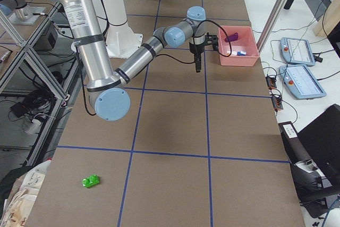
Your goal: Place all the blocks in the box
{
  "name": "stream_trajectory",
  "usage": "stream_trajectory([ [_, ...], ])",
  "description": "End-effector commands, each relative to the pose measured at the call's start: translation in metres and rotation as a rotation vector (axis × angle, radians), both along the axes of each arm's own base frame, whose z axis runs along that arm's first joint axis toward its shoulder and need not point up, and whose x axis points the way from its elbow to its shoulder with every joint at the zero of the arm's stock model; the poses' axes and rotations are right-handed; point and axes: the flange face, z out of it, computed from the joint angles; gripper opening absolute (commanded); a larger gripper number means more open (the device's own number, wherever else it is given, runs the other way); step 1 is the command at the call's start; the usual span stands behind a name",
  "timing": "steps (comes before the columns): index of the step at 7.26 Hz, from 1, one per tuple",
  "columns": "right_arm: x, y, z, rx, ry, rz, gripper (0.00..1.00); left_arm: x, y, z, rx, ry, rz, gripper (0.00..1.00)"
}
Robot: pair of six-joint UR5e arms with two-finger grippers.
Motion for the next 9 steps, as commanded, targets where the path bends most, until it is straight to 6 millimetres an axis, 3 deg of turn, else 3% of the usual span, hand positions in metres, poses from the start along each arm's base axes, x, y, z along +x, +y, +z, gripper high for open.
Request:
stream_trajectory([
  [1, 0.0, 0.0, 0.0, 0.001, 0.0, -0.001, 0.99, 0.002, -0.001, -0.004, 0.004, 0.019, 0.001, 0.72],
  [9, 0.0, 0.0, 0.0, -0.001, 0.0, 0.0, 0.99, 0.019, -0.002, -0.007, -0.007, 0.049, 0.058, 0.77],
])
